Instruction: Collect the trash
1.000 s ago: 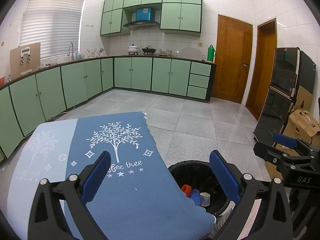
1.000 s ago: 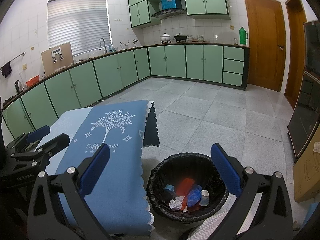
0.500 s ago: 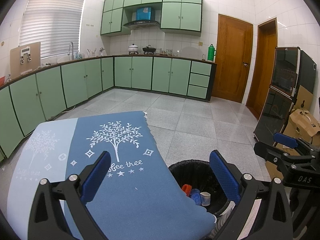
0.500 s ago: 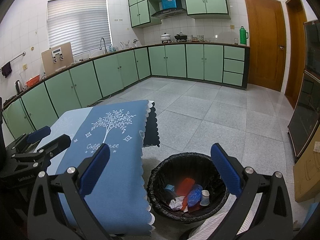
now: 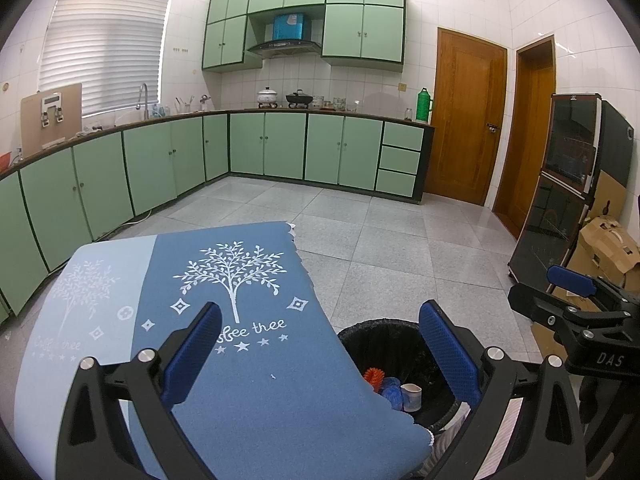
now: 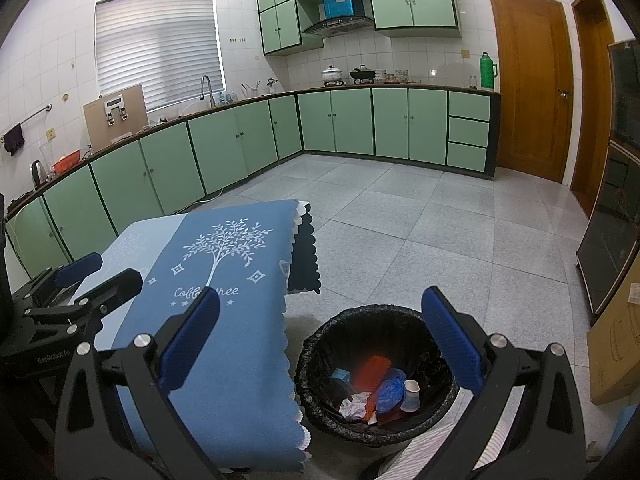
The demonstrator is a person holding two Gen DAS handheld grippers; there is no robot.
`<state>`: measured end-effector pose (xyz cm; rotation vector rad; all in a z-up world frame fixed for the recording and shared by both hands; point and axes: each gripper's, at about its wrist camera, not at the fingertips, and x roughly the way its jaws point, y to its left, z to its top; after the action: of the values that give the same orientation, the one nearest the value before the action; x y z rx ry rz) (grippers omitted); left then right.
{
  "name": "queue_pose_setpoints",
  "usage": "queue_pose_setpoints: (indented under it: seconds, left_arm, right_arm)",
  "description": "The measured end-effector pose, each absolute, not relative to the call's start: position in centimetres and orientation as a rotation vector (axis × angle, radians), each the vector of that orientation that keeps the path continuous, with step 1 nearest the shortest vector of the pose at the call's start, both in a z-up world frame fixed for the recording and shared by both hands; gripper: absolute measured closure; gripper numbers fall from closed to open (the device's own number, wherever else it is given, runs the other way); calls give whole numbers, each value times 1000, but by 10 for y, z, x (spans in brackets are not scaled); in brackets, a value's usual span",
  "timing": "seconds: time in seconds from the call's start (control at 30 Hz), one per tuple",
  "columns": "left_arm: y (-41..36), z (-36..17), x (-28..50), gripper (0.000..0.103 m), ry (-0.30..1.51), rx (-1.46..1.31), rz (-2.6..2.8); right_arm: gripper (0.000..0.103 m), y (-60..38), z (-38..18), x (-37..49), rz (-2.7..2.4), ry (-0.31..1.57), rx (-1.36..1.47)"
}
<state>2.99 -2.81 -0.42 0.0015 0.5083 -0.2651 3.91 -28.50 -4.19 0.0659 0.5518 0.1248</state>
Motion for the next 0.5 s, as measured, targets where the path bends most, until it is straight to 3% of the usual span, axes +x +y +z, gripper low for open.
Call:
queue_pose_setpoints:
  seconds: [0.5]
  left_arm:
    - [-26, -6, 30, 6, 510, 0, -262]
  right_arm:
    - [5, -285, -41, 39, 125, 553, 66]
